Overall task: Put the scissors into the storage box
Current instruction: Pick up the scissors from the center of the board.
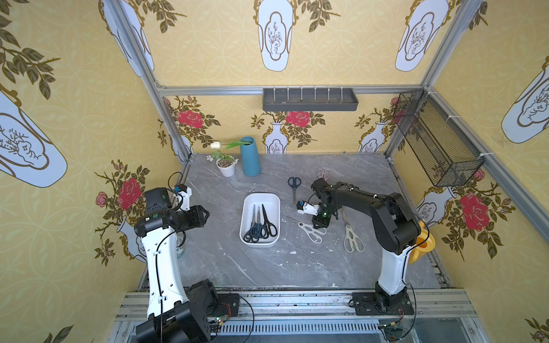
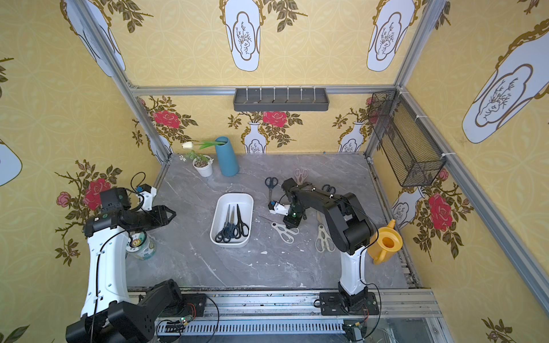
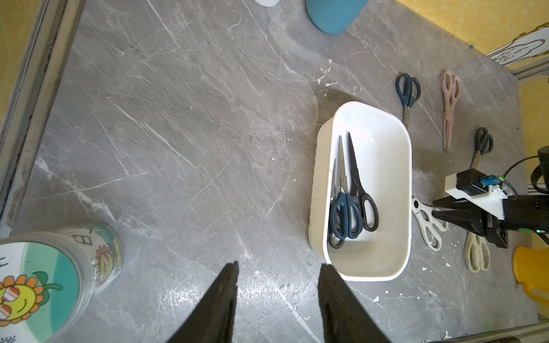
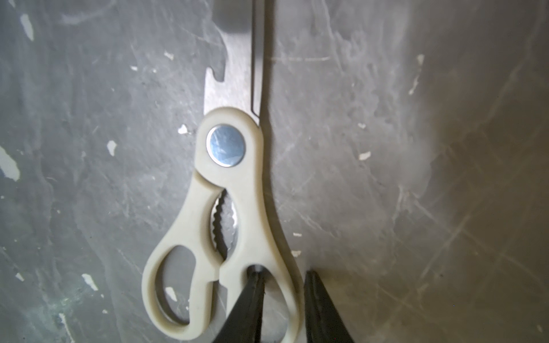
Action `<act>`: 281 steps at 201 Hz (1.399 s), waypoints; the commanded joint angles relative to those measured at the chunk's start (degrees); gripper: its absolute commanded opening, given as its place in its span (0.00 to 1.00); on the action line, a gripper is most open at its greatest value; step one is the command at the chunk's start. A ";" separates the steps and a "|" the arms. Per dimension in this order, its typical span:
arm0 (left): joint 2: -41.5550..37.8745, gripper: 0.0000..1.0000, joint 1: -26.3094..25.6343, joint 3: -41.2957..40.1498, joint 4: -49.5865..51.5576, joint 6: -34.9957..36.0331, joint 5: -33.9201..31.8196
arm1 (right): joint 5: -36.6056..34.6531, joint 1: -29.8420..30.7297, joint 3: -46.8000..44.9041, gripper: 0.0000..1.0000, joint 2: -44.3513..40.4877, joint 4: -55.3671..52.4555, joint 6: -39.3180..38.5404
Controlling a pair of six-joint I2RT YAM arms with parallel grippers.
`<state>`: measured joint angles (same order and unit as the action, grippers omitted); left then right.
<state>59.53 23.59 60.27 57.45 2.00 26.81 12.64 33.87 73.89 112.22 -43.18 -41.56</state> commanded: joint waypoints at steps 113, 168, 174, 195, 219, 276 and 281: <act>-0.38 0.50 0.95 -0.17 -0.72 0.90 0.37 | 0.02 -0.14 -3.18 0.00 0.03 -1.16 0.09; -0.29 0.51 1.03 -0.07 -0.41 1.50 2.01 | 1.05 -0.33 -6.64 0.00 -9.82 -0.77 5.55; -0.27 0.51 0.99 -0.07 -0.41 1.52 2.09 | 1.23 -0.32 -7.05 0.00 -10.82 -0.85 6.06; -0.03 0.51 1.01 -0.11 -0.41 1.52 2.11 | 2.41 -0.29 -8.06 0.00 -14.01 -1.60 8.64; -0.03 0.51 0.96 -0.15 -0.54 1.49 2.17 | 3.44 0.06 -8.66 0.00 -17.64 -0.83 13.07; 0.06 0.51 1.01 -0.24 -0.59 1.13 2.71 | 3.82 5.23 -5.41 0.00 -25.72 5.77 35.62; 0.03 0.51 0.97 -0.24 -0.63 1.11 2.95 | 3.17 6.57 -4.75 0.00 -25.78 6.18 37.65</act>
<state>59.44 24.58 60.27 57.47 2.79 28.58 16.36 37.08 67.57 87.68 -41.28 -17.50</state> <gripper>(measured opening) 0.506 0.077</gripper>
